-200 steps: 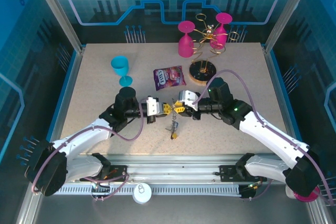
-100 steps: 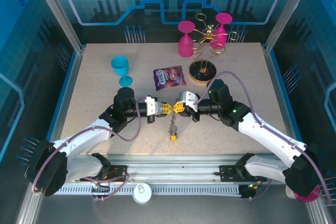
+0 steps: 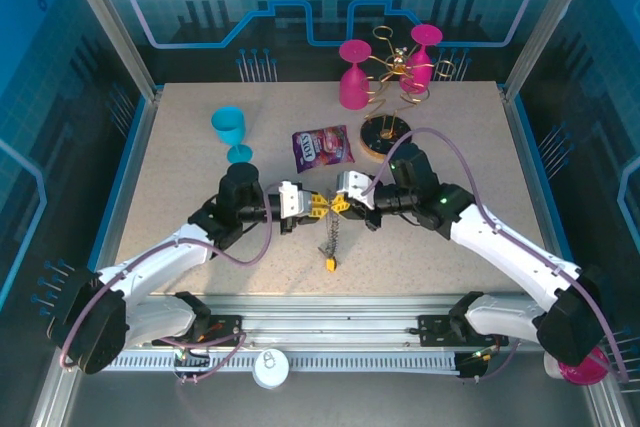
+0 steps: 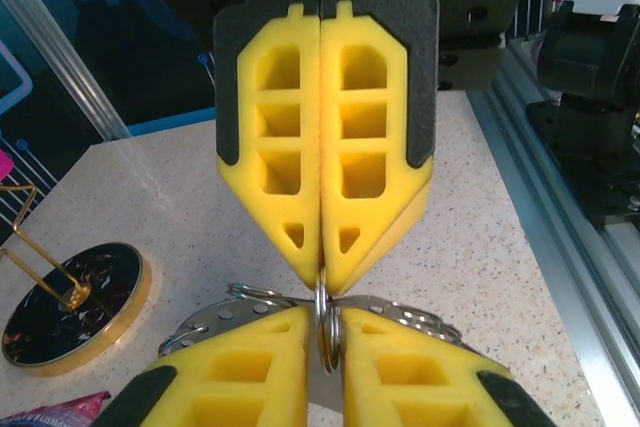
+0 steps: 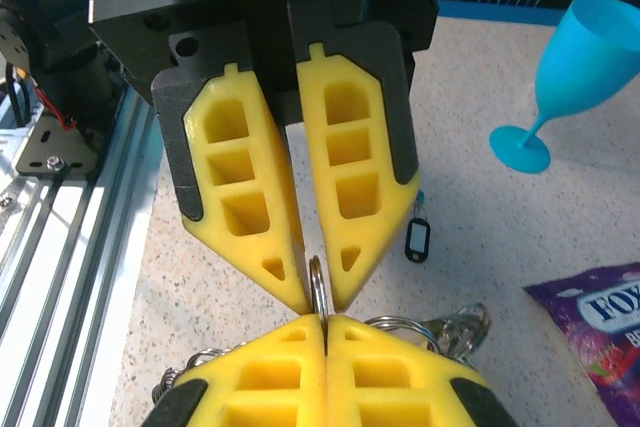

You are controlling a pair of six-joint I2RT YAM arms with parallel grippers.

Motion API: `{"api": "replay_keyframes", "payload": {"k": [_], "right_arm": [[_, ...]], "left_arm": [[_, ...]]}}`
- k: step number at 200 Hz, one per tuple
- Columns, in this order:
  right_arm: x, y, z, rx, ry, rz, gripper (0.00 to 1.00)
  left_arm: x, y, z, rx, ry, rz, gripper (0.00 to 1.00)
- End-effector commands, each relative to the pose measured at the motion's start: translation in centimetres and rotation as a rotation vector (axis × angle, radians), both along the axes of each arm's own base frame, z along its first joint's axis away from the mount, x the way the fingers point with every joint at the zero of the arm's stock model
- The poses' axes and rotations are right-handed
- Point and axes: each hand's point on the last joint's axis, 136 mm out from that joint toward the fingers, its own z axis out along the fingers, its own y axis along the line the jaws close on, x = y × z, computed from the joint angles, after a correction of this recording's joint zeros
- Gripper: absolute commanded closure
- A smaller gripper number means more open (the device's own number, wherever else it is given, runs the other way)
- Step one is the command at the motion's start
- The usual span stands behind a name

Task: Put the keys on the keyring

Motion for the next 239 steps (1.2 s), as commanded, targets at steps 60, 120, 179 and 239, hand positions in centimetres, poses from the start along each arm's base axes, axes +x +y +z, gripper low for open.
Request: {"api": "replay_keyframes", "payload": {"k": [60,120,179,239], "right_arm": [[-0.9,0.9,0.3,-0.226,-0.036,0.057,1.00],[0.4,0.3,3.9,0.029,-0.031,-0.007,0.78],[0.5,-0.9,2.0,0.170,-0.036,-0.023,0.71],[0.0,-1.4,1.6,0.211,-0.027,0.008,0.72]], "left_arm": [[0.5,-0.2,-0.1,0.051,0.015,-0.002,0.98],[0.1,-0.3,0.2,-0.025,-0.016,-0.010,1.00],[-0.3,-0.7,1.4,-0.168,-0.023,-0.039,1.00],[-0.7,-0.8,1.3,-0.169,-0.033,-0.057,1.00]]}}
